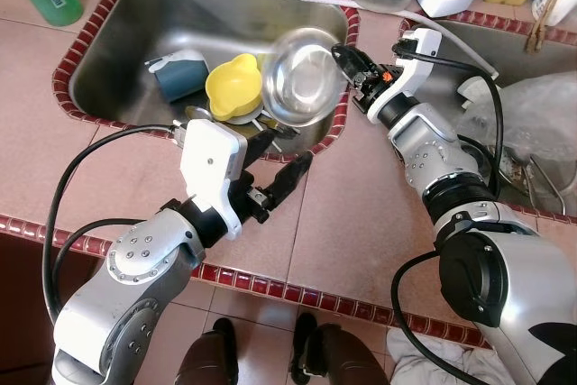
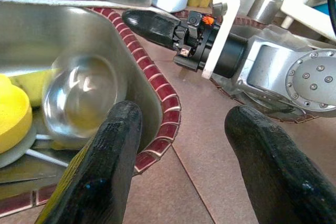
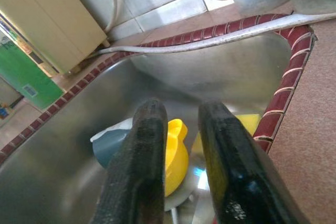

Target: Kitchen organization

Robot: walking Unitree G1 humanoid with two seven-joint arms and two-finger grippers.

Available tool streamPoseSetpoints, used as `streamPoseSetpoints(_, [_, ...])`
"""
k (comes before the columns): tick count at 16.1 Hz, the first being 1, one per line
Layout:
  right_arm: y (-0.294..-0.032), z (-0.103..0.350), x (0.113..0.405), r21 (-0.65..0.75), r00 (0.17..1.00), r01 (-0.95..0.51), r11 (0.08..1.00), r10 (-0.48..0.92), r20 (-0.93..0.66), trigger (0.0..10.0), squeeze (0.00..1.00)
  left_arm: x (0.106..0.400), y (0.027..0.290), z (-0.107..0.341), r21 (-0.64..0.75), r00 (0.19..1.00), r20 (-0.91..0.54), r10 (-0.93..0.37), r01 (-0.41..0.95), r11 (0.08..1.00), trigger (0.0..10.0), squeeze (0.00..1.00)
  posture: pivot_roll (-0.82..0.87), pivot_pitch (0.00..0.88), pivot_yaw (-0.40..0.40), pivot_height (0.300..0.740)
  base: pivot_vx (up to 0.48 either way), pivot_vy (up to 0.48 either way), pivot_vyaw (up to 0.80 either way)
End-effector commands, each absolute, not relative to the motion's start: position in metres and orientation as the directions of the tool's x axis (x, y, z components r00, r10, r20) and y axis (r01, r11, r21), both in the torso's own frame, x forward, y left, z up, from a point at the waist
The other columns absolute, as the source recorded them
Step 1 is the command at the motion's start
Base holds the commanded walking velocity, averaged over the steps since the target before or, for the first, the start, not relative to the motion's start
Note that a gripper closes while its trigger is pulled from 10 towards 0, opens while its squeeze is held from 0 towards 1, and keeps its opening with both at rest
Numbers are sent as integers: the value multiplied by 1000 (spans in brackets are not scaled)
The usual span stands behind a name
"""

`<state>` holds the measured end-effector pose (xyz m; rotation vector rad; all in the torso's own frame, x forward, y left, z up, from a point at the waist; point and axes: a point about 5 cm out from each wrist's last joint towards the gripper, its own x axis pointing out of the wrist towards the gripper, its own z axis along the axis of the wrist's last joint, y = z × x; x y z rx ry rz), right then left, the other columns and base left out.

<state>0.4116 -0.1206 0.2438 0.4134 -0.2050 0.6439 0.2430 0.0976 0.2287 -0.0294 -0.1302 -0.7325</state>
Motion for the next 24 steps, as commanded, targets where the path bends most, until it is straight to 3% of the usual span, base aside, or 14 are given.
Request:
streamPoseSetpoints(1, [-120, 240, 412, 322, 787, -616, 719, 543, 295, 10000, 1000, 240, 95, 225, 10, 722, 122, -681, 685, 728, 10000, 0, 165, 359, -73, 740, 0, 0, 0])
streamPoseSetpoints(7, [-118, 242, 411, 330, 776, -630, 703, 549, 311, 10000, 1000, 242, 95, 226, 14, 723, 127, -680, 684, 730, 10000, 0, 171, 337, -77, 740, 0, 0, 0])
streamPoseSetpoints(11, [-117, 254, 410, 250, 746, -655, 713, 561, 359, 10000, 1000, 252, 99, 226, 21, 743, 154, -651, 656, 754, 10000, 0, 169, 292, -78, 740, 0, 0, 0])
streamPoseSetpoints(16, [-124, 265, 406, 102, 713, -651, 752, 559, 425, 10000, 1000, 278, 115, 228, -53, 824, 225, -521, 544, 838, 10000, 0, 171, 217, -82, 740, 0, 0, 0])
streamPoseSetpoints(19, [-129, 265, 400, 74, 699, -641, 764, 542, 466, 10000, 1000, 293, 131, 223, -59, 882, 249, -399, 425, 903, 10000, 0, 175, 147, -88, 740, 0, 0, 0])
streamPoseSetpoints(24, [-136, 259, 395, 61, 705, -619, 783, 520, 481, 10000, 1000, 301, 145, 217, -61, 910, 289, -299, 329, 942, 10000, 0, 167, 68, -95, 740, 0, 0, 0])
